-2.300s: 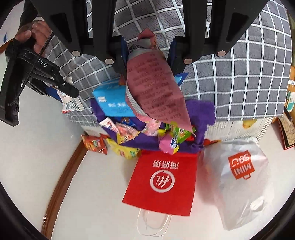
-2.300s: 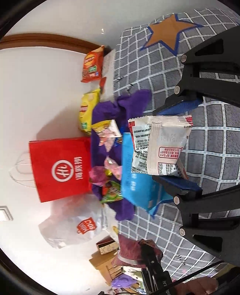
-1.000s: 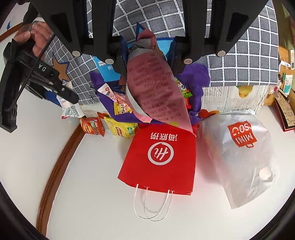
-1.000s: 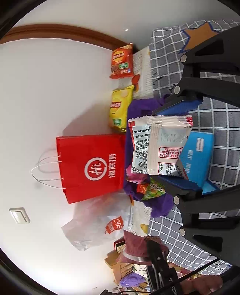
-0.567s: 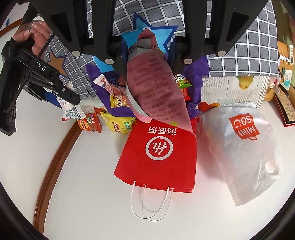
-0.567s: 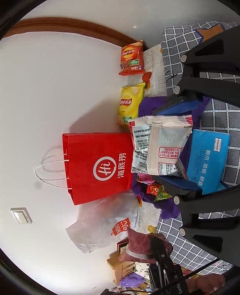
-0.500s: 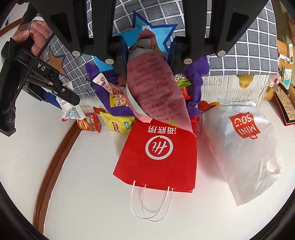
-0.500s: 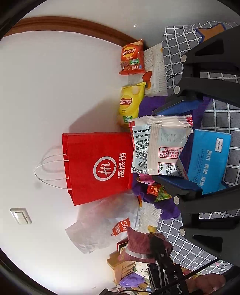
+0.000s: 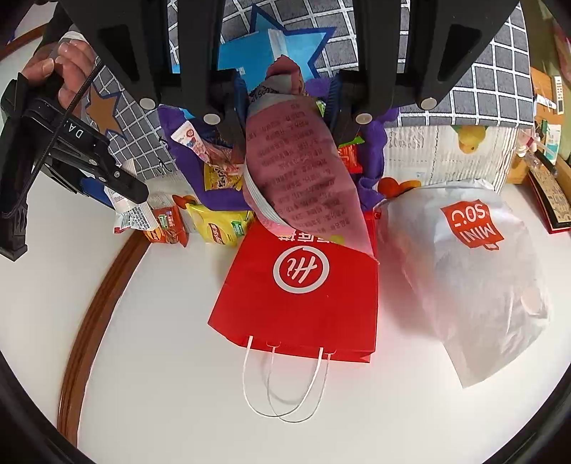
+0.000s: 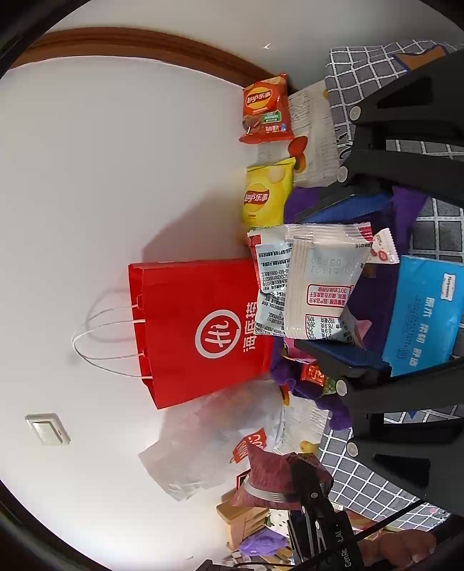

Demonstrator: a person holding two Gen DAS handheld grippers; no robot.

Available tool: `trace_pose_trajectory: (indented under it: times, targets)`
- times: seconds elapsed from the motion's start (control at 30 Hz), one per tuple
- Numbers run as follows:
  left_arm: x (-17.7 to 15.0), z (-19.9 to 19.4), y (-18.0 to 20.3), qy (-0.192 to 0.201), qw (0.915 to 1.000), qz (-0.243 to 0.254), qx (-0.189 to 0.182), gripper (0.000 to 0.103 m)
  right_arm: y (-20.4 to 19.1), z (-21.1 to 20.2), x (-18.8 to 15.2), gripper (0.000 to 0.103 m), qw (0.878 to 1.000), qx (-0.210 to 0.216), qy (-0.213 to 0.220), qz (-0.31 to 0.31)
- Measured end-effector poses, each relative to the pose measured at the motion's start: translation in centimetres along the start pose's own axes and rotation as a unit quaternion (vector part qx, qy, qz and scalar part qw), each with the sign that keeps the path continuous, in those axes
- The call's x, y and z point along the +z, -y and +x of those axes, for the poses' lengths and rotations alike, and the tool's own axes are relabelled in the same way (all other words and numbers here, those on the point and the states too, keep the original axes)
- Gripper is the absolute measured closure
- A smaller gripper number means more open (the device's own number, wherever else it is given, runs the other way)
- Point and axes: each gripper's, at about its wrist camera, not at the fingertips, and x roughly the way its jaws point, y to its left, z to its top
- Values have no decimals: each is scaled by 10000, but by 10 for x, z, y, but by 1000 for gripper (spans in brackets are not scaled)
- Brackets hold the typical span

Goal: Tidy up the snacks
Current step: 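Carry the white sachets and pink chip bag with both tools toward the purple towel, then lower the white sachets and pink chip bag over the purple towel with both tools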

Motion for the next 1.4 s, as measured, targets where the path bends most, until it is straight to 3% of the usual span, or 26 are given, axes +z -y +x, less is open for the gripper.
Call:
trace_pose_trajectory:
  times: [0.57, 1.4]
  targets:
    - [15, 29, -9, -107, 9999, -36, 69, 70, 17, 21, 11, 43, 9999, 14, -72, 140]
    - [13, 106, -13, -652, 9977, -142, -100, 70, 32, 97, -7, 43, 9967, 53, -799, -97]
